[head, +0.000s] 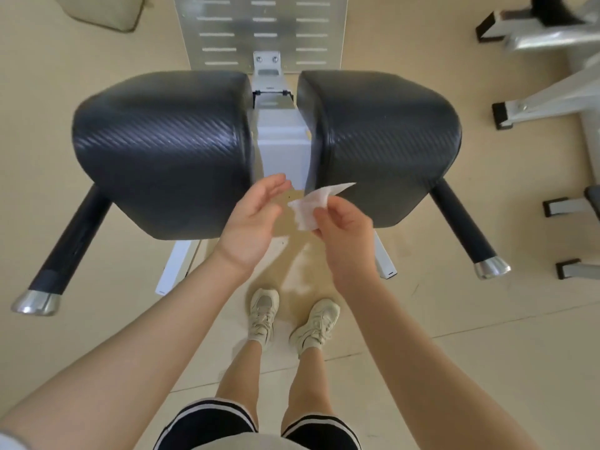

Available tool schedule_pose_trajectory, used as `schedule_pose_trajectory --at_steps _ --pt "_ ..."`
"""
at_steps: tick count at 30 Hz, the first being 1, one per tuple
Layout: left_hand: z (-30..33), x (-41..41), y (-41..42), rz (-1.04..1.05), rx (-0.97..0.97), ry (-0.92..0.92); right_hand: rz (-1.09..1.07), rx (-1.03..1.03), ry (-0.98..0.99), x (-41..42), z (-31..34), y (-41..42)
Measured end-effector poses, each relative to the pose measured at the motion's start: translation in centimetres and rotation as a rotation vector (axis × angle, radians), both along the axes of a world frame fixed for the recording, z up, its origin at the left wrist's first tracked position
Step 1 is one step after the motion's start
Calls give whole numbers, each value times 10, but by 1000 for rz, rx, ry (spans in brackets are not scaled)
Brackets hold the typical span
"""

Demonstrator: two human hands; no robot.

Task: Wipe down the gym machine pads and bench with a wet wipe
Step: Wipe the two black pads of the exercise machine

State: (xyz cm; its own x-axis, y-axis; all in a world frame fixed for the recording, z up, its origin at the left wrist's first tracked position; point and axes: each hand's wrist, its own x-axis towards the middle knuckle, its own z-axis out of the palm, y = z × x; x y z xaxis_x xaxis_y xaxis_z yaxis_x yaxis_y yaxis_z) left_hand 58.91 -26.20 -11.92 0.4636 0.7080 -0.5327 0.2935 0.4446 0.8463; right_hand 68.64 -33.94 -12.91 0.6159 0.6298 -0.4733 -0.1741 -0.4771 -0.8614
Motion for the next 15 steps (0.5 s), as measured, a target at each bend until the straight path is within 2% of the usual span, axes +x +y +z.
schedule_pose_trajectory --at_steps 3,6,8,10,12,15 --pt "20 -6 2 -3 -8 -82 190 70 -495 11 42 17" --pt "31 -12 3 5 -27 -109 372 161 -1262 18 59 42" --pt "33 -18 3 -4 -17 -92 553 144 -1578 24 49 56" --pt "31 -23 1 -14 11 -57 899 -156 -1687 27 26 58" --pt "25 -26 -2 -7 34 -23 1114 -375 -1714 22 4 45" --pt "15 -31 -9 7 57 19 1231 -419 -1677 7 -17 26"
